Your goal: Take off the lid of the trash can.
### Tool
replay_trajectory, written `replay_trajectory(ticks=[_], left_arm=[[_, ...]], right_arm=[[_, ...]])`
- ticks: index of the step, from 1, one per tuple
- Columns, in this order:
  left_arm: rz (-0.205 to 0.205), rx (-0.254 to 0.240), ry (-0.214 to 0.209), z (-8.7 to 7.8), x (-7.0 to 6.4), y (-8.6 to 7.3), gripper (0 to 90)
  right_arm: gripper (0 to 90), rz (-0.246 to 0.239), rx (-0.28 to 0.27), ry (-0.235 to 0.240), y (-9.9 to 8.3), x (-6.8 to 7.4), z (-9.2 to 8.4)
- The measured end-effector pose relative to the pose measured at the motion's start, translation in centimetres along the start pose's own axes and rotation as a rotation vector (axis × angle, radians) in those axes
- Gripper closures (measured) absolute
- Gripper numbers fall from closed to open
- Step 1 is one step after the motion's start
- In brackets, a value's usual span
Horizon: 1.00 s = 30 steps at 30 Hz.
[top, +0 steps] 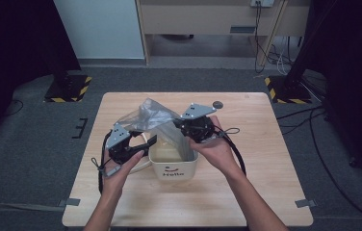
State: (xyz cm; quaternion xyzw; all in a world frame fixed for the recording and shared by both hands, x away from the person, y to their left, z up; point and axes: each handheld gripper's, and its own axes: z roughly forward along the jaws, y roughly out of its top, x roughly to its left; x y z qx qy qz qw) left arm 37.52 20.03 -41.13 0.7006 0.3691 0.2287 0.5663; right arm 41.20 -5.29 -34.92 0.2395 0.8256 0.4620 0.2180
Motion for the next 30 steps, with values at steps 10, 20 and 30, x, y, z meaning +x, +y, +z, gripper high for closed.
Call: replay_trajectory(ticks=[10,20,30], left_arm=[[-0.018,-0.024,0.014,0.84,0.0,0.37,52.7],[0.025,-0.022,0.033,0.62,-0.58,0.62,89.0],[0.063,0.006,0.054,0.59,-0.62,0.67,90.0]], right_arm=[[90.0,-0.011,-0.007,0.05,-0.55,0.33,-0.54],[83.6,0.001,0.006,0.067,-0.78,0.38,-0.31],[63.3,-0.018,-0.018,0.066,0.16,0.48,-0.54]])
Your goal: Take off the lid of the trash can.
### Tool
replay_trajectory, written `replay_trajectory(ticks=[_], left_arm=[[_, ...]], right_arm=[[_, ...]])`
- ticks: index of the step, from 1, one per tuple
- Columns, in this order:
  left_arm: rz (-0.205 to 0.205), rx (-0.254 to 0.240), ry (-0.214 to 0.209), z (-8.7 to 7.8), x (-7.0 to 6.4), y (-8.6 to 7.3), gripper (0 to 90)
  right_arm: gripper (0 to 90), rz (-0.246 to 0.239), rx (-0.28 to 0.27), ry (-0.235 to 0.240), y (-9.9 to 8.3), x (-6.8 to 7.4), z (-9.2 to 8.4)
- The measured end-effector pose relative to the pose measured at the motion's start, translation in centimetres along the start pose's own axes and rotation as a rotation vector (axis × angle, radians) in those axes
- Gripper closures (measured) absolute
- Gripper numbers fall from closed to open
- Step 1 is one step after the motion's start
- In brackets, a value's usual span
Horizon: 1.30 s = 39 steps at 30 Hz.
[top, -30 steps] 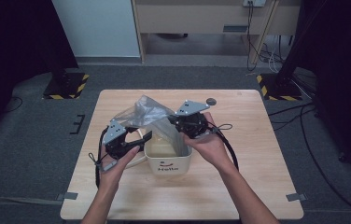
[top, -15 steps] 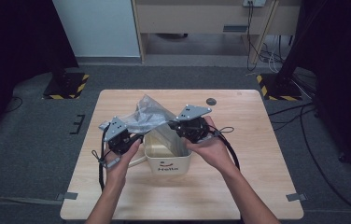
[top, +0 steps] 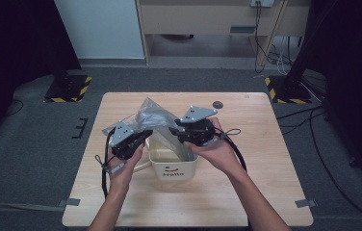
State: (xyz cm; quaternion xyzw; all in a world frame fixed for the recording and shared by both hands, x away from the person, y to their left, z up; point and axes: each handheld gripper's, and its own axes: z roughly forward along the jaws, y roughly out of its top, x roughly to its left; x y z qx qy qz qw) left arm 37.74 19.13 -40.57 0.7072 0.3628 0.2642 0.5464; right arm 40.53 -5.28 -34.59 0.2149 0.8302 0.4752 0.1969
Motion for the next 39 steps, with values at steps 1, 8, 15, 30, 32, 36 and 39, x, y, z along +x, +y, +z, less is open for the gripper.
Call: replay_trajectory(ticks=[1,8,15,30,32,36,39], left_arm=[[0.003,0.001,-0.001,0.0,0.0,0.0,90.0],[0.024,0.002,0.001,-0.1,-0.3,0.1,90.0],[0.029,-0.016,-0.008,-0.4,-0.2,0.1,90.0],[0.058,-0.018,-0.018,-0.8,0.0,0.0,90.0],[0.063,-0.014,-0.017,-0.9,0.0,0.0,90.0],[0.072,0.003,-0.016,-1.0,0.0,-0.3,90.0],[0.077,0.012,-0.021,-0.9,-0.1,-0.5,90.0]], right_arm=[[63.1,0.006,-0.002,0.002,0.2,0.0,0.0],[63.4,-0.006,-0.02,0.007,1.6,0.3,0.0],[69.3,-0.016,-0.017,0.012,2.4,0.6,0.4],[90.0,-0.012,0.014,-0.052,1.6,-0.4,0.5],[90.0,0.002,0.013,-0.066,1.2,-1.0,0.1],[90.0,0.044,0.014,-0.096,0.1,-2.3,-0.5],[90.0,0.06,0.022,-0.113,-0.8,-3.2,-0.8]])
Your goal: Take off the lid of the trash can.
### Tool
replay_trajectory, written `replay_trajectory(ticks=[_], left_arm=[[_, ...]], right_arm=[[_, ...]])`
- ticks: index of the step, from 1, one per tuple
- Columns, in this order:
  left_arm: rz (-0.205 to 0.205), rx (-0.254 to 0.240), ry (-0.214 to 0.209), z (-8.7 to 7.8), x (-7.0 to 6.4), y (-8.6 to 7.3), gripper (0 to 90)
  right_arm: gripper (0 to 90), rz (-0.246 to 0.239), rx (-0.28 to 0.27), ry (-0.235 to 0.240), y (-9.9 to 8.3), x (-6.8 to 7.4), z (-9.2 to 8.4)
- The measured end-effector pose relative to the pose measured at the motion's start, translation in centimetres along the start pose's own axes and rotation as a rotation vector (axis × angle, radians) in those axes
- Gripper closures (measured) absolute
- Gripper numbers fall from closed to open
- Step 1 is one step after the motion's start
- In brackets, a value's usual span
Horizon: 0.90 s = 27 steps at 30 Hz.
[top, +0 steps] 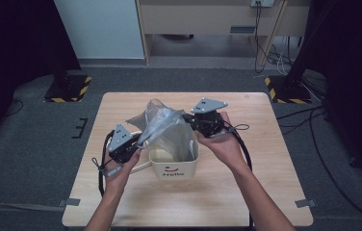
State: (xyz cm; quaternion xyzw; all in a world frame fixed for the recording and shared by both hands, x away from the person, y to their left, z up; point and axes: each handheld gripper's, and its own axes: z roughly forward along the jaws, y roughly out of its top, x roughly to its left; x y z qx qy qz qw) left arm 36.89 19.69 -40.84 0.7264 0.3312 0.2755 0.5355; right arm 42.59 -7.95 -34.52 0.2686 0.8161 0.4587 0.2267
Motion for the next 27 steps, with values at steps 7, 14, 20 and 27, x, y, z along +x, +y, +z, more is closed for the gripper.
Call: replay_trajectory(ticks=[7,14,20,27], left_arm=[[0.01,0.029,0.016,0.1,0.2,-0.5,90.0],[-0.009,0.036,0.027,0.0,0.7,-0.9,90.0],[-0.038,0.049,0.051,-0.1,1.6,-1.4,90.0],[-0.049,0.055,0.048,0.0,1.7,-1.8,90.0]], right_arm=[[90.0,0.04,-0.012,0.0,-1.5,-1.3,-0.4],[90.0,0.053,0.003,-0.009,-2.2,-1.8,-0.4],[90.0,0.055,0.018,-0.017,-2.7,-2.1,-0.5],[90.0,0.063,0.028,-0.015,-3.3,-2.3,-0.4]])
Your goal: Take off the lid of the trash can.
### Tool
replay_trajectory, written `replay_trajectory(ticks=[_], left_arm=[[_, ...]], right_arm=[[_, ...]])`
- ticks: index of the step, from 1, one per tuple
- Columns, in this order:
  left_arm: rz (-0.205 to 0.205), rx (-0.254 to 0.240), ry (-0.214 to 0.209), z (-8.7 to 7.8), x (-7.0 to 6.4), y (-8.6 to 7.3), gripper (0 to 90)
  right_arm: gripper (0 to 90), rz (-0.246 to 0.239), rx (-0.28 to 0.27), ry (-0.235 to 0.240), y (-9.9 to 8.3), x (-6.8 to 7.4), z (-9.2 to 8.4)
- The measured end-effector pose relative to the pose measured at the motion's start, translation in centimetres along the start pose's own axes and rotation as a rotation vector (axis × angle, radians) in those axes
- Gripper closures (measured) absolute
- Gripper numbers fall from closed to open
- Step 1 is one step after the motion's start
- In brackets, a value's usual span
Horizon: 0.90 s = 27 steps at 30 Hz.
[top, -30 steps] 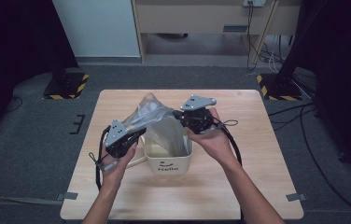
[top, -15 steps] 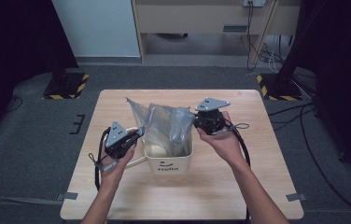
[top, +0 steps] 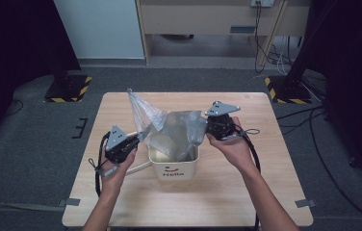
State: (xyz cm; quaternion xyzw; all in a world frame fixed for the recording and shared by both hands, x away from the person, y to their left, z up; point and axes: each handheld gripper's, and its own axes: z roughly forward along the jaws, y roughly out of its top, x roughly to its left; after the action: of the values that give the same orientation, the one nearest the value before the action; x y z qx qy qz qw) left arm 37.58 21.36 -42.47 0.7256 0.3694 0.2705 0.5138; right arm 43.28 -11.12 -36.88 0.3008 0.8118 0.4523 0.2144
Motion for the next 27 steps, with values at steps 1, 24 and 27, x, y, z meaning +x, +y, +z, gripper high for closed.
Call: replay_trajectory(ticks=[1,24,27], left_arm=[[-0.004,0.001,0.003,0.0,0.1,-0.1,90.0],[0.001,0.011,-0.013,0.7,-0.8,0.4,90.0],[0.01,0.018,-0.013,0.7,-0.8,0.5,90.0]], right_arm=[[90.0,0.003,0.0,-0.001,-0.1,-0.1,0.0],[49.7,-0.07,-0.024,0.022,0.0,2.1,0.0],[55.5,-0.087,-0.042,0.011,-0.2,2.5,-0.4]])
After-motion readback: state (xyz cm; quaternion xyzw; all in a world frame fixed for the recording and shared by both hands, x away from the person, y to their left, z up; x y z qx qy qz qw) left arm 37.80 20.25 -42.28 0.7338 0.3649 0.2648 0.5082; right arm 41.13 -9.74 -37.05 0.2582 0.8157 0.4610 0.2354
